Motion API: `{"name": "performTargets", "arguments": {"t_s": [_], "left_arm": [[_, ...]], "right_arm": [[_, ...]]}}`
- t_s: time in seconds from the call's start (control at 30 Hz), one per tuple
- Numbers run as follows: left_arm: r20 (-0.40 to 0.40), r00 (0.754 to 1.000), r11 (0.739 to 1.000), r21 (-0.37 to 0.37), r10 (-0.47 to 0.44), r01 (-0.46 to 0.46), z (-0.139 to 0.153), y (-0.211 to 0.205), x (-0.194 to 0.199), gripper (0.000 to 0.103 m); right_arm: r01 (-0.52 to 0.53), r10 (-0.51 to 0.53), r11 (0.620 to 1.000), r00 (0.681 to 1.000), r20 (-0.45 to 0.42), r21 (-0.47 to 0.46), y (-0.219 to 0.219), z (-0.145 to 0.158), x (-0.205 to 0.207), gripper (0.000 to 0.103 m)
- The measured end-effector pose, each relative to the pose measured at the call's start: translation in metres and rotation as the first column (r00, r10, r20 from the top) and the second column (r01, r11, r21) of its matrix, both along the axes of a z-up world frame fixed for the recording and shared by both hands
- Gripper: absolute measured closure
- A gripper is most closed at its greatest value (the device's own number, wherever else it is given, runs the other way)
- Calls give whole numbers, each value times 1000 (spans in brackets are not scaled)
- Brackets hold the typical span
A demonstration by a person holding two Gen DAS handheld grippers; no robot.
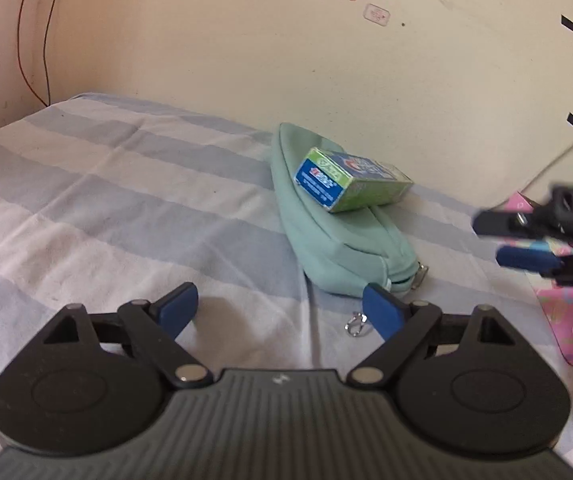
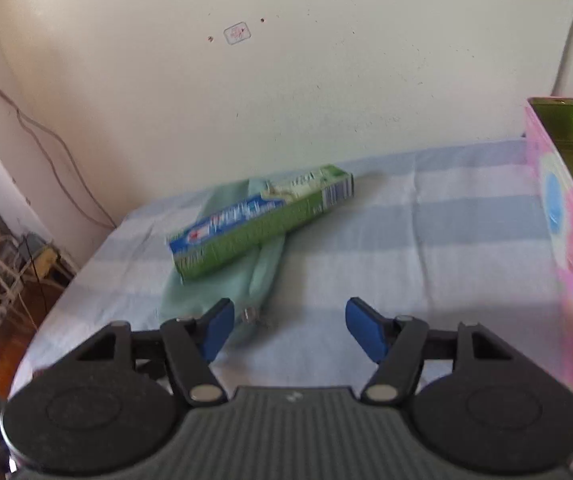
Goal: Organize objects
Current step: 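Move the right gripper to the Crest toothpaste box on the pouch, then grasp the Crest toothpaste box with the right gripper and lift it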
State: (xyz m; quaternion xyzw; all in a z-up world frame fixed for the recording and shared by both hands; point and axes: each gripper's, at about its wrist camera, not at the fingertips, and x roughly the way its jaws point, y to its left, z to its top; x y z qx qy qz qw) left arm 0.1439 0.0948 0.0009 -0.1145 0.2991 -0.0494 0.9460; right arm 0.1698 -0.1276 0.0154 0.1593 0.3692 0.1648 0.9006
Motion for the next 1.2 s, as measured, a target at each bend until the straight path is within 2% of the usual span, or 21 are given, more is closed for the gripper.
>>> {"name": "performTargets", "arguments": {"t_s": [0.1, 0.17, 0.23, 0.3, 0.33, 0.4, 0.47, 0.5, 0.57, 0.63, 0.7, 0.9, 1.0, 1.13, 1.2], "left_arm": [[-8, 1000, 1000, -22, -2, 2, 1, 0, 3, 12], [-11, 1000, 1000, -24, -7, 6, 2, 3, 2, 12], [-13, 1000, 999, -34, -10, 9, 1, 6, 0, 10], [-14, 1000, 999, -50, -14, 14, 1, 7, -2, 10], [-16, 1000, 998, -62, -17, 16, 1, 9, -3, 10], [-18, 1000, 996, -85, -17, 15, 0, 13, -1, 10], [-19, 1000, 994, -111, -15, 13, 0, 16, -2, 10], [-20, 1000, 993, -120, -14, 12, 0, 17, -2, 10], [-21, 1000, 991, -132, -13, 10, 0, 18, -3, 10], [-21, 1000, 991, -132, -13, 11, 0, 18, -3, 10], [-20, 1000, 992, -126, -16, 13, 0, 17, -5, 10], [-15, 1000, 996, -91, -28, 26, -1, 13, -7, 8], [-9, 999, 996, -71, -52, 51, -1, 8, -8, 7], [20, 998, 997, -43, -59, 60, 0, 4, -11, 7], [67, 996, 996, -60, -58, 62, 4, 7, -18, 7]], "right_arm": [[56, -51, 996, 997, -66, 72, 16, 4, 63, 32], [105, -94, 991, 988, -124, 83, 27, -3, 101, 30], [157, -126, 979, 967, -221, 128, 33, -16, 131, 30], [200, -139, 965, 940, -311, 172, 39, -32, 151, 24], [215, -153, 964, 932, -329, 159, 44, -38, 157, 19], [196, -170, 978, 946, -277, 69, 59, -37, 157, 22], [153, -153, 988, 963, -222, -17, 70, -34, 151, 33], [143, -143, 990, 967, -212, -14, 69, -33, 147, 37], [124, -121, 992, 970, -211, 1, 59, -28, 138, 51], [101, -102, 995, 974, -204, -16, 46, -21, 128, 58], [74, -78, 997, 975, -208, -26, 30, -13, 113, 58], [-112, 83, 983, 977, -196, -144, 2, 12, 54, 59], [-134, 114, 987, 975, -191, -93, -18, 23, 17, 61], [-110, 111, 994, 988, -111, 11, -48, 50, -26, 63], [-115, 112, 993, 991, -68, -37, -53, 62, -46, 63]]}}
